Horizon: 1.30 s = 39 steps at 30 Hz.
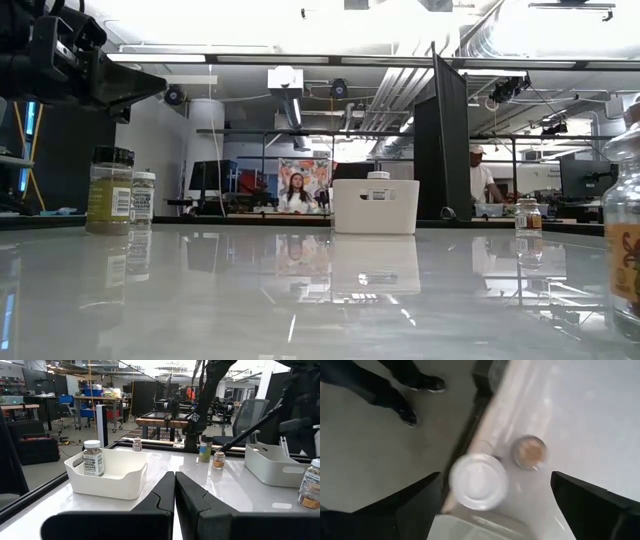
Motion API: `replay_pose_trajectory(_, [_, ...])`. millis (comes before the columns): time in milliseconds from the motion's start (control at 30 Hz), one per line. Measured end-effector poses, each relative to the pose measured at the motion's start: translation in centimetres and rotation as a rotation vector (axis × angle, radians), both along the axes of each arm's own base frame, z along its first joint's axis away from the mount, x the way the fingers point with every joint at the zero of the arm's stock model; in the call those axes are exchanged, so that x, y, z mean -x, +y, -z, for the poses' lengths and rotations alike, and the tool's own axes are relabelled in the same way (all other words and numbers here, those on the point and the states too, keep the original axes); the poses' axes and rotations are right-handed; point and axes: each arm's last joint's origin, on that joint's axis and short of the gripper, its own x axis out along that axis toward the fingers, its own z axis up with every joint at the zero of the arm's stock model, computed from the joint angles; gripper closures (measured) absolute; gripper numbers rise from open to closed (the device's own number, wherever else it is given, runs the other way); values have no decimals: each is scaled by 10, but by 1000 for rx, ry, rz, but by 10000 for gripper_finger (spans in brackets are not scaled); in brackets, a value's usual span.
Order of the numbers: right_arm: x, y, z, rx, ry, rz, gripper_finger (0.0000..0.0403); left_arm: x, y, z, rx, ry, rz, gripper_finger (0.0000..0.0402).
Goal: Sort spices by type
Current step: Put the bottom right white seasoning bottle into the white bin
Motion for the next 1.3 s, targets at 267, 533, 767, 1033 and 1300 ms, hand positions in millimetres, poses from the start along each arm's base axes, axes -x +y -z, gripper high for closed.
replay_pose_trajectory(267, [-4, 12, 23, 18, 38, 7, 34, 0, 0, 0, 0, -1, 0, 401])
replay_pose_trajectory(533, [-8, 16, 42, 59, 67, 6, 34, 0, 0, 0, 0, 0, 0, 401])
replay_pose_trajectory(767, [-10, 18, 54, 77, 95, 3, 56, 0, 0, 0, 0, 0, 0, 401])
replay_pose_trajectory(1033, [-10, 19, 56, 84, 103, 8, 144, 0, 0, 0, 0, 0, 0, 401])
replay_pose_trajectory(1300, [-6, 14, 42, 43, 122, 15, 207, 0, 0, 0, 0, 0, 0, 401])
